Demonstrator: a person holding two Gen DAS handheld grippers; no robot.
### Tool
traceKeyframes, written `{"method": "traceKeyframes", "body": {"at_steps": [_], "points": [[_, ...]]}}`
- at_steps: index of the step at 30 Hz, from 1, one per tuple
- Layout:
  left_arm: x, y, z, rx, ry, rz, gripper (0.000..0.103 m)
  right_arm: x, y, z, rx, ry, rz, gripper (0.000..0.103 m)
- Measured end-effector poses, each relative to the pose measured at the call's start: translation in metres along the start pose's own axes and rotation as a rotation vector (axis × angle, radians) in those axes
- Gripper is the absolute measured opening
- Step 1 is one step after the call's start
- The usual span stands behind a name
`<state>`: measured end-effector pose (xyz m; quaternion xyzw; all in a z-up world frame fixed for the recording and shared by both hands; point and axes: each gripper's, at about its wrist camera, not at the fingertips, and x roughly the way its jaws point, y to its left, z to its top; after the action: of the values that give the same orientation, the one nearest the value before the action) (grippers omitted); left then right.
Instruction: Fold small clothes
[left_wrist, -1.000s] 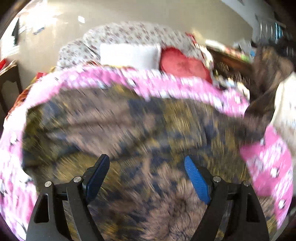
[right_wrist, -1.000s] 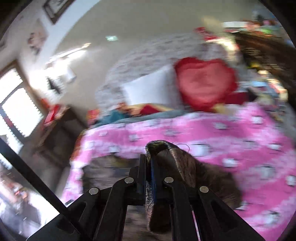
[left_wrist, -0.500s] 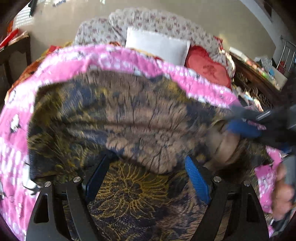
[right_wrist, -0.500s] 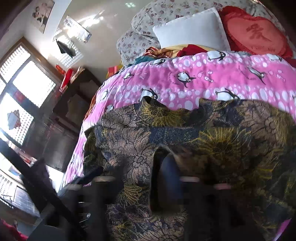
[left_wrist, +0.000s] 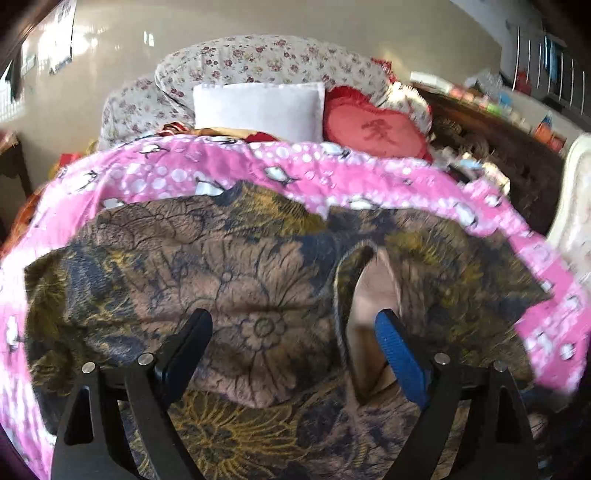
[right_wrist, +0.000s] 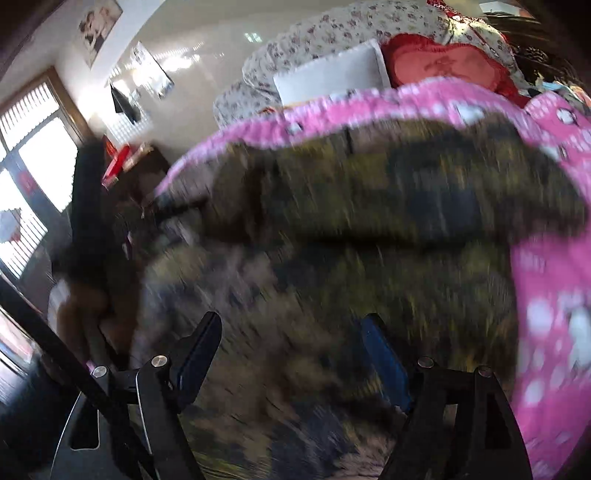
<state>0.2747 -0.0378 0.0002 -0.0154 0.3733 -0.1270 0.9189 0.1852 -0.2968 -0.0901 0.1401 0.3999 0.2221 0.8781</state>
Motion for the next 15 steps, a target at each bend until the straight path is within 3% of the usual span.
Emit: {"method": "traceKeyframes", "body": {"at_steps": [3,6,12,15], "points": [[0.002,-0.001,0.002,0.007,0.036,-0.147,0.090,-0.002,-0.007,0.002,0.028,-0.035,0.021,0.082],[0.005,-0.001,0.002,0.001,0.040,-0.266,0.090,0.003,-0.012,0.003,0.043,-0.012,0.031,0.082],[0.010,0.027,0.005,-0.200,0.023,-0.319,0.091,-0.002,-0.016,0.001,0.049,-0.016,0.039,0.082],[0.022,0.031,0.005,-0.244,0.088,-0.427,0.091,-0.004,-0.017,0.001,0.044,-0.016,0.032,0.082]]}}
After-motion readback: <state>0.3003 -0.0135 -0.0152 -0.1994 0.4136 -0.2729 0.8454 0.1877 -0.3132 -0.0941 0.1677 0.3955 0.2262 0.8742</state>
